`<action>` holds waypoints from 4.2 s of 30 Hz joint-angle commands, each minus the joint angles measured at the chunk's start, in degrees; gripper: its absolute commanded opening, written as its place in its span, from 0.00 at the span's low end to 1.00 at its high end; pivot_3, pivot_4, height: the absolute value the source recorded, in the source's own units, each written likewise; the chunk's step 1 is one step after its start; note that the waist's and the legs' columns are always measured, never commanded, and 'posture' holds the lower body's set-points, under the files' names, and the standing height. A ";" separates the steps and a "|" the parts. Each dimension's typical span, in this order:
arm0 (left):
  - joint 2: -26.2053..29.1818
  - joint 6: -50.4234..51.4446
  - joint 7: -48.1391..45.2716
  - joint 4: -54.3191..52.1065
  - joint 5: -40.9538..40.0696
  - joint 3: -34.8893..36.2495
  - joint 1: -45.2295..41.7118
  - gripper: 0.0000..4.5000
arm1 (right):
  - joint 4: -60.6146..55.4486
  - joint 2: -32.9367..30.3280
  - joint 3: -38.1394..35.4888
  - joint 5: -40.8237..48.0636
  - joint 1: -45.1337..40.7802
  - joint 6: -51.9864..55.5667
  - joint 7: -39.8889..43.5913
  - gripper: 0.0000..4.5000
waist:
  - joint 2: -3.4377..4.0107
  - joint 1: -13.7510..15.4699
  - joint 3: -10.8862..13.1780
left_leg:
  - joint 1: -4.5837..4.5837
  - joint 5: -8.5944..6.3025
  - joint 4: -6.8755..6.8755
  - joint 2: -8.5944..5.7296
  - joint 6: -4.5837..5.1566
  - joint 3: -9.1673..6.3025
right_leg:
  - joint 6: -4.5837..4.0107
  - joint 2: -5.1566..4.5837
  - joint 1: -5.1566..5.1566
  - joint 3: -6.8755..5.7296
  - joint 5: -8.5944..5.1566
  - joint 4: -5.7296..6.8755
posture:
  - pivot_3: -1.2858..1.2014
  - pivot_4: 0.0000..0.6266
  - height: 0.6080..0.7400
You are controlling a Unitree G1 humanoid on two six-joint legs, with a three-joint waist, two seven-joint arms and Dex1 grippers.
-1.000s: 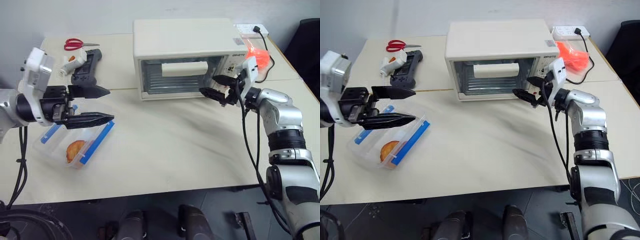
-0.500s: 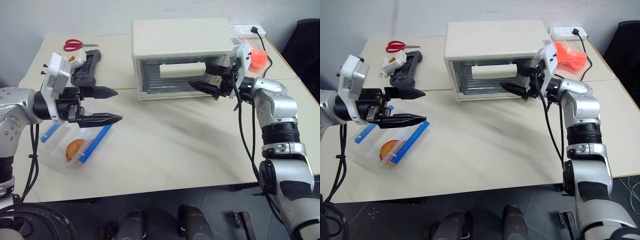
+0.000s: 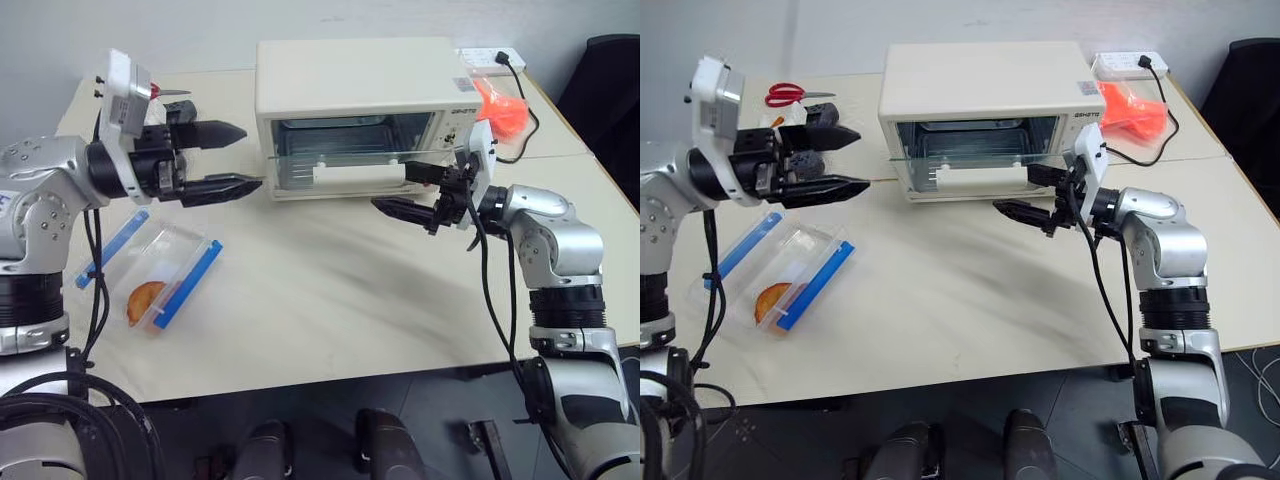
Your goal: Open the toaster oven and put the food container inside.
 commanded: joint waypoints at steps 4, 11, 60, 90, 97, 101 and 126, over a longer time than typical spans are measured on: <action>-4.79 -11.49 1.52 14.57 12.66 -5.81 -9.78 0.80 | -5.52 0.52 -0.36 2.97 2.41 0.60 -1.29 1.00 | 0.00 0.02 0.00 | 0.01 0.00 0.04 -0.01 0.00 0.06 | 0.00 0.01 0.00 0.01 0.00 0.04 | 0.52 0.24 1.00; -8.76 -24.75 -1.65 23.61 22.27 -10.88 -12.64 0.33 | -5.89 0.49 -0.70 3.23 3.90 0.11 -3.13 1.00 | -0.01 0.54 0.00 | -0.02 0.00 0.06 -0.02 0.01 0.06 | 0.00 0.01 -0.01 0.00 0.00 0.03 | 0.52 0.24 1.00; -12.71 -2.39 2.87 -3.58 26.97 -7.04 1.48 0.00 | -35.02 -22.62 -18.09 28.71 23.57 18.90 -8.63 1.00 | -0.20 3.86 0.05 | -0.14 -0.06 0.48 0.03 0.15 -0.05 | -0.04 0.02 0.13 -0.03 0.15 -0.02 | 0.52 0.24 1.00; -54.24 56.08 72.39 -65.59 45.55 36.46 15.76 1.00 | -20.13 -19.72 -2.03 22.63 6.15 12.59 6.11 1.00 | -0.86 4.60 -0.02 | -0.16 -0.09 0.58 0.20 0.06 -0.58 | -0.21 0.17 0.28 0.04 0.37 -0.31 | 0.52 0.24 1.00; -58.66 56.08 74.48 -60.94 59.91 37.01 8.73 1.00 | -23.57 -19.69 -4.10 23.96 8.64 13.72 3.81 1.00 | -0.89 4.44 0.00 | -0.18 -0.11 0.50 0.26 0.02 -0.47 | -0.22 0.24 0.20 0.03 0.38 -0.32 | 0.52 0.24 1.00; -57.52 56.08 70.15 -57.76 67.82 37.32 5.11 1.00 | -24.29 -19.90 -5.88 24.55 10.49 14.20 2.16 1.00 | -0.90 4.73 0.00 | -0.19 -0.11 0.52 0.26 0.02 -0.43 | -0.23 0.23 0.21 0.02 0.39 -0.34 | 0.52 0.24 1.00; -59.61 56.08 12.22 -36.34 123.87 39.74 1.63 0.06 | -27.79 -19.22 -7.12 27.66 11.06 14.33 -2.79 1.00 | -0.88 4.38 -0.01 | -0.20 -0.11 0.50 0.48 0.02 0.02 | -0.24 0.28 0.18 -0.04 0.39 -0.36 | 0.52 0.24 1.00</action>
